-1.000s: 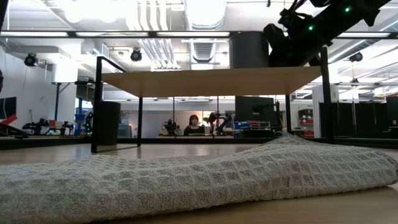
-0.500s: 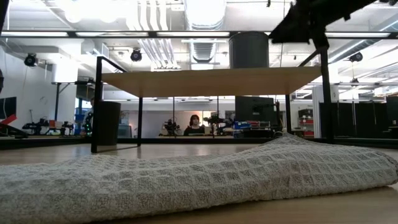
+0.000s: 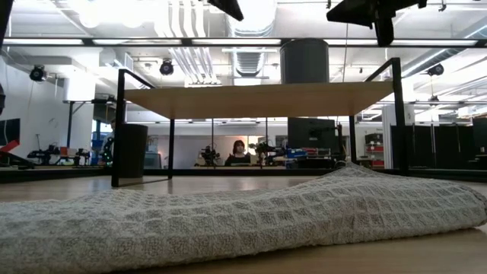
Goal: Stack small to large cups/mugs on shelf
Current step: Put the gray mug on the shelf
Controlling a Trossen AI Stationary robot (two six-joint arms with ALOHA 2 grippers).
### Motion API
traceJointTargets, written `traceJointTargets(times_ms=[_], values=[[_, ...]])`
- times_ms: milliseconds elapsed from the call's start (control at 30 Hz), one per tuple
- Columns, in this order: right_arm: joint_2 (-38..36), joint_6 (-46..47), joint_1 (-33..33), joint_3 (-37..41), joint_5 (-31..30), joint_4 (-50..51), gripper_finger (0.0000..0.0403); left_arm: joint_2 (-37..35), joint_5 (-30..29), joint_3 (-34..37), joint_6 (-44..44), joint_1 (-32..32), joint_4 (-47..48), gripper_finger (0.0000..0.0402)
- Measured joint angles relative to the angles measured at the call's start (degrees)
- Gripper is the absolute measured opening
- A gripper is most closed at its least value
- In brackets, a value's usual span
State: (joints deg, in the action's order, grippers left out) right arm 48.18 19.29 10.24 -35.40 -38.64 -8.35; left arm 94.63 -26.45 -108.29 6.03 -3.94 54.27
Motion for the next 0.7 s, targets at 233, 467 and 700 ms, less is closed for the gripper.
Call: traceJointTargets(times_ms=[233, 467, 700], values=[[-0.47, 0.16, 0.00, 0.00, -0.19, -0.08, 0.0009, -0.02, 4.24, 9.69, -3.13, -1.86, -8.93, 0.0000], [-0.52, 0.17, -0.02, 0.00, -0.37, -0.16, 0.0009, -0.02, 12.62, 18.70, -5.75, -2.08, -21.10, 0.0000], [-0.52, 0.17, -0.02, 0.00, -0.37, -0.10, 0.0009, -0.02, 14.05, 21.51, -7.15, -2.24, -25.20, 0.0000]])
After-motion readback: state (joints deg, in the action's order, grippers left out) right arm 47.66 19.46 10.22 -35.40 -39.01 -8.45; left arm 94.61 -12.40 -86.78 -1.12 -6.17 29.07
